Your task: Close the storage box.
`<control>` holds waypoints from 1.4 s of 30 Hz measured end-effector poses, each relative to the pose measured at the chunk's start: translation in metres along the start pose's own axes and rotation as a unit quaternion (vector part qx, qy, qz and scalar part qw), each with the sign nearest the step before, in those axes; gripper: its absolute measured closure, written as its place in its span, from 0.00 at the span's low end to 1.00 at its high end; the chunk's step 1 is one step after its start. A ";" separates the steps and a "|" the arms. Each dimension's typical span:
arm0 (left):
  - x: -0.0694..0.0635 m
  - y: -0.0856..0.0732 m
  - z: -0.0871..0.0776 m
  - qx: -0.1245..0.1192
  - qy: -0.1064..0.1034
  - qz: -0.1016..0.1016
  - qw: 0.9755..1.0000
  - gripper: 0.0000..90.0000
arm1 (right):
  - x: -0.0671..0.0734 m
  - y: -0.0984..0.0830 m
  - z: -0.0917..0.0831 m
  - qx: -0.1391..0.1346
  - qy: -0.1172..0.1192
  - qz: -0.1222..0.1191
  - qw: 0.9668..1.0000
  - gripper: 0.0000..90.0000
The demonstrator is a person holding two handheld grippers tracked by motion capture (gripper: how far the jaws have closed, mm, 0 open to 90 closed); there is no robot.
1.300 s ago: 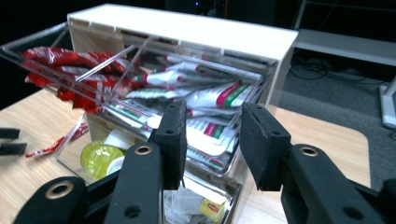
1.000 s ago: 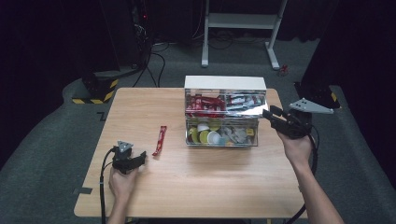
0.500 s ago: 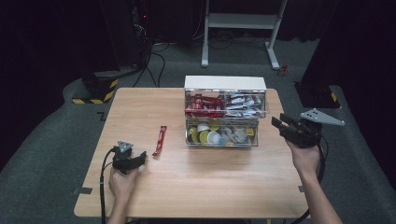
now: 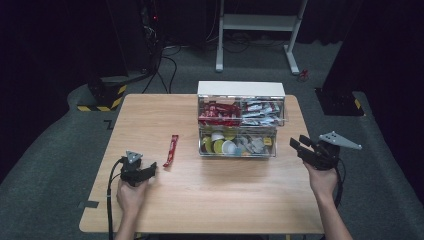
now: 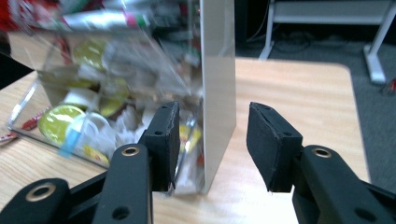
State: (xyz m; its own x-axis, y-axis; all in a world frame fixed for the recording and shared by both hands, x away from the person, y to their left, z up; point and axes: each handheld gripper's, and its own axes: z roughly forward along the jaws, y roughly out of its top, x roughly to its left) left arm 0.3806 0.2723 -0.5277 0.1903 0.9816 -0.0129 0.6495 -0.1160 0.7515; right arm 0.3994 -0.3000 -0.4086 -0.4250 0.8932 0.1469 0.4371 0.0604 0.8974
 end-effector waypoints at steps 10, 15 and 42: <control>0.000 0.000 0.000 0.001 0.000 0.000 1.000 0.37 | -0.008 -0.037 0.021 0.033 -0.018 0.028 0.999 0.60; 0.000 0.000 0.000 0.001 -0.001 0.000 1.000 0.36 | -0.011 -0.053 0.035 0.054 -0.033 0.027 0.998 0.59; 0.000 0.000 0.000 0.000 -0.001 0.001 1.000 0.36 | -0.010 -0.081 0.072 0.118 -0.086 0.003 0.989 0.56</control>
State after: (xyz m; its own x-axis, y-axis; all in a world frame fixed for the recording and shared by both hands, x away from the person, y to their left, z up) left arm 0.3806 0.2723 -0.5277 0.1919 0.9813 -0.0128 0.6496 -0.1172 0.7512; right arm 0.4251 -0.2813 -0.5130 -0.2902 0.9551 0.0602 0.6210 0.1401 0.7712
